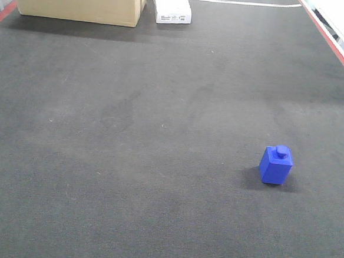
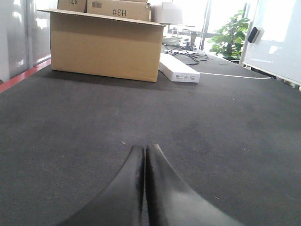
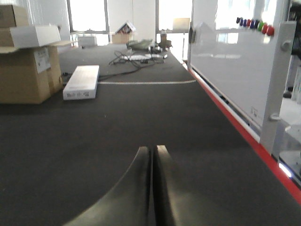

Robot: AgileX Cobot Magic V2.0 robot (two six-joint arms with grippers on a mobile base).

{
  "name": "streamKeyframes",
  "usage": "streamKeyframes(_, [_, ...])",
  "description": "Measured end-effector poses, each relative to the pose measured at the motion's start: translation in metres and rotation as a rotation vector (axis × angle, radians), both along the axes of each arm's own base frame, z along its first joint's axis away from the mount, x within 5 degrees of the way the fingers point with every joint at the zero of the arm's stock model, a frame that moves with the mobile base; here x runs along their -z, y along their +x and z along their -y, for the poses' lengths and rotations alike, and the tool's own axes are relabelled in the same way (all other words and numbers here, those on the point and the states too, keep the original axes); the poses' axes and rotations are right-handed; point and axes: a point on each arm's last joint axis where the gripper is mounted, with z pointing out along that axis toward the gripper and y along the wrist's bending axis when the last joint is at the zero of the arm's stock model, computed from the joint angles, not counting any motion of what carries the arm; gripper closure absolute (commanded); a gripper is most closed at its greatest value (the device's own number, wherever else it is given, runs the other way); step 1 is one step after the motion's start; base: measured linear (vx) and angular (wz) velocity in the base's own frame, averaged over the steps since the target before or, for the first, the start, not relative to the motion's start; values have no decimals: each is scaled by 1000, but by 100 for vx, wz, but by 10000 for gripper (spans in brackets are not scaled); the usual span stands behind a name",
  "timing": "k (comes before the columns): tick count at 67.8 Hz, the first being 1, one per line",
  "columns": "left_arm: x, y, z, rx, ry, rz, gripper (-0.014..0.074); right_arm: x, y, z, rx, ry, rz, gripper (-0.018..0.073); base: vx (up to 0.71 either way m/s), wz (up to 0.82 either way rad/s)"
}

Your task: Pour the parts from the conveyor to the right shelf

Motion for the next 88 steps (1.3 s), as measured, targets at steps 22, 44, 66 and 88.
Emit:
streamKeyframes(22, [0, 0, 0, 0, 0, 0, 603, 12, 33, 2, 3, 13, -200, 568, 0, 0])
streamKeyframes(44, [0, 0, 0, 0, 0, 0, 603, 16, 33, 2, 7, 25, -235, 429, 0, 0])
streamKeyframes(66, [0, 0, 0, 0, 0, 0, 603, 16, 33, 2, 8, 31, -235, 38, 0, 0])
streamKeyframes(88, [0, 0, 0, 0, 0, 0, 603, 2, 51, -24, -168, 4, -320, 25, 0, 0])
